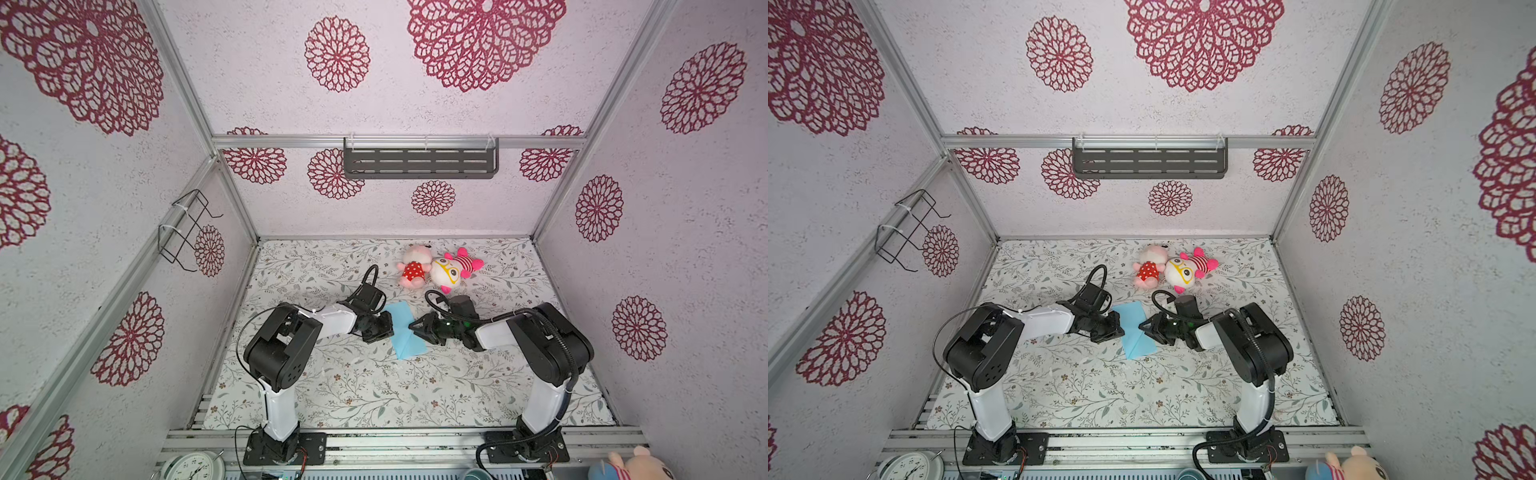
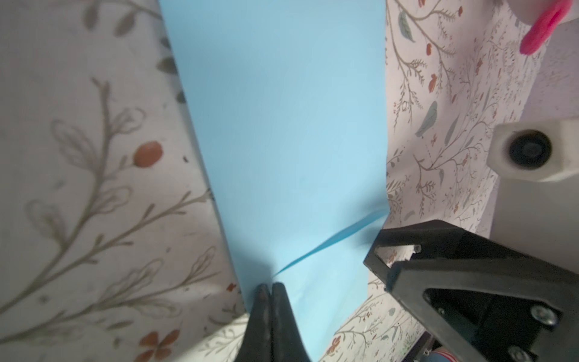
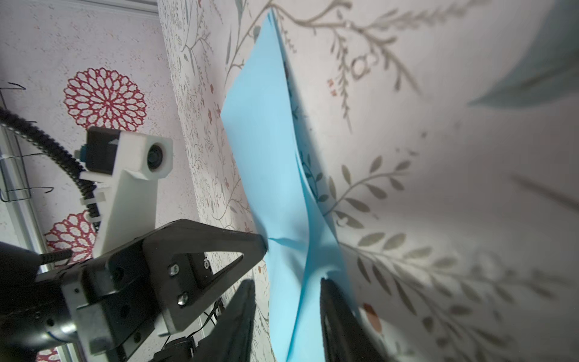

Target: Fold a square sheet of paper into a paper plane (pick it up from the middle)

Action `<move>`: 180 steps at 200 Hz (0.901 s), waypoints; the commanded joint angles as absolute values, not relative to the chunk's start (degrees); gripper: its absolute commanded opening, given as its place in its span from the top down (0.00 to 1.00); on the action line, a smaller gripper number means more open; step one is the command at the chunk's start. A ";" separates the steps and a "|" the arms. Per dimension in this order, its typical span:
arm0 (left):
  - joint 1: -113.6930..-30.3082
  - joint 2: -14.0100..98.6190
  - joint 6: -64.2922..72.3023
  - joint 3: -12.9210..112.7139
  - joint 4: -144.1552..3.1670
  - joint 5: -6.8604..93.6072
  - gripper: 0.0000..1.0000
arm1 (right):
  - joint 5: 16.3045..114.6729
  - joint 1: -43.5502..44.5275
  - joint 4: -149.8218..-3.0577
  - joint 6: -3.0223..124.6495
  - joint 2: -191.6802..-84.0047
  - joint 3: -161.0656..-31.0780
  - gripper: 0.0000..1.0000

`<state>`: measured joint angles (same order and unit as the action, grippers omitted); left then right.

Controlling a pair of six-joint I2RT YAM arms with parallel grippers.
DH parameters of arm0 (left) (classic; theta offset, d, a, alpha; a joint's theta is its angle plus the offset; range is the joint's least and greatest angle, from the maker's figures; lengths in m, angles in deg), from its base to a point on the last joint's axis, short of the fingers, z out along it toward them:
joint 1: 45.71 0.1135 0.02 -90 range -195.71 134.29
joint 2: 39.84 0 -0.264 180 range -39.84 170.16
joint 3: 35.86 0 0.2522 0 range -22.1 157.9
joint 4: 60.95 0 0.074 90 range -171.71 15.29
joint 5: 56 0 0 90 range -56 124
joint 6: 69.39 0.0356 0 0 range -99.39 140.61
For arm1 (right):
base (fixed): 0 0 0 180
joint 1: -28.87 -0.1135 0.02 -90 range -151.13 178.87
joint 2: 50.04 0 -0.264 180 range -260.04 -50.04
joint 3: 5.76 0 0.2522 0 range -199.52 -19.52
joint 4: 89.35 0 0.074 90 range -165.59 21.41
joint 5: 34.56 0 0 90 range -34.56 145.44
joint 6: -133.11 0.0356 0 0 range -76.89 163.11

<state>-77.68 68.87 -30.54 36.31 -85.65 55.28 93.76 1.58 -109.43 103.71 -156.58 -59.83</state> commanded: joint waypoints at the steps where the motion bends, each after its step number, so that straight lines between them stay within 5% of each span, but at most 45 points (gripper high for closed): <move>1: -77.70 71.23 -31.53 33.44 -87.98 55.01 1.00 | 96.03 0.90 -113.94 107.30 -157.37 -59.84 0.62; 162: -75.52 64.84 -29.99 34.08 -88.75 56.25 1.00 | 95.52 -0.48 -121.15 104.53 -158.65 -59.47 0.93; 180: -74.67 60.20 -31.27 31.70 -86.54 55.67 0.91 | 95.11 -0.50 -124.00 105.32 -157.32 -58.67 0.96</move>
<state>-76.12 66.38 -30.41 34.21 -86.29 56.98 95.90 -0.23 -117.87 105.68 -159.58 -59.70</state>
